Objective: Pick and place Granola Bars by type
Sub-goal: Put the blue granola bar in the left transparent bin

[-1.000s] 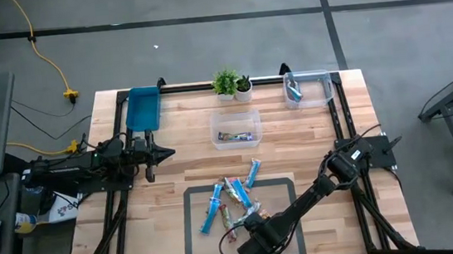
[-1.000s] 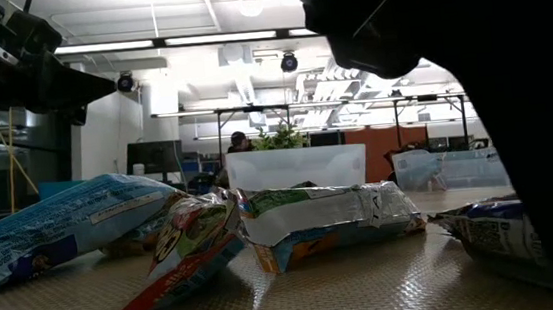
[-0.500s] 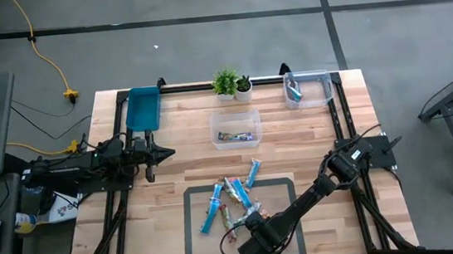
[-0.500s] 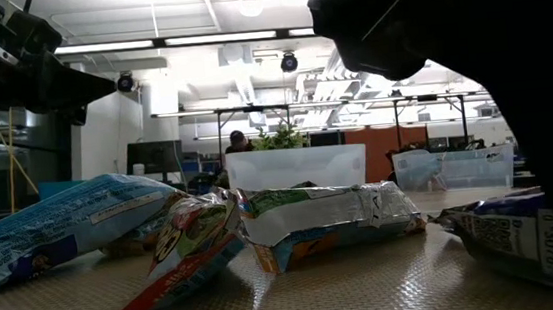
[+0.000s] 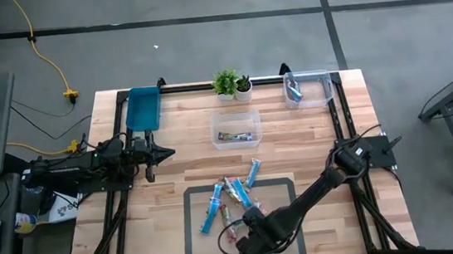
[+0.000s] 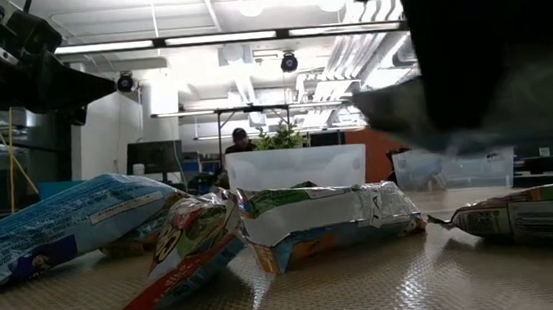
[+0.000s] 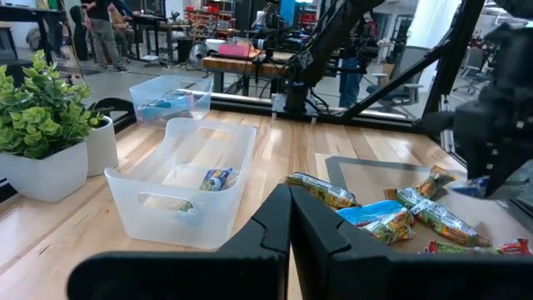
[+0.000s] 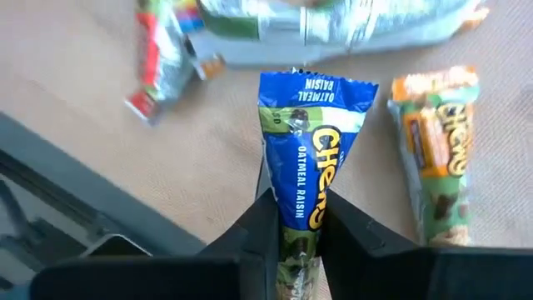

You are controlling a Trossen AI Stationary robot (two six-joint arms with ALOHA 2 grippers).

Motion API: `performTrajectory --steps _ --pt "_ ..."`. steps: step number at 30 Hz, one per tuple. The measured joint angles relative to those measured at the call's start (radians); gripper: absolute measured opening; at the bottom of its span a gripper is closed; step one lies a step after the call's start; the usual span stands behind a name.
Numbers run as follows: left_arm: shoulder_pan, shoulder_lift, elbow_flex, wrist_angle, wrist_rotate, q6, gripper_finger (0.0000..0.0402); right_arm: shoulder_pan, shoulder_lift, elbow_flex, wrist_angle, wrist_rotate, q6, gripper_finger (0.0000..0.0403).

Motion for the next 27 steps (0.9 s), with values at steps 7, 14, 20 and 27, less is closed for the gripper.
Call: performTrajectory --steps 7,14,20,27 --pt "0.000 0.000 0.000 0.000 0.000 0.000 0.0001 -0.014 -0.084 0.001 0.021 0.162 -0.071 0.0059" --pt "0.000 0.000 0.000 0.000 0.000 0.000 0.0001 -0.058 -0.152 0.002 0.120 0.362 -0.275 0.0059" --pt "0.000 0.000 0.000 0.000 0.000 0.000 0.0001 -0.135 -0.193 0.003 0.238 0.439 -0.489 0.0059" --pt "0.000 0.000 0.000 0.000 0.000 0.000 0.0001 -0.273 -0.228 0.003 0.351 0.441 -0.764 0.0059"
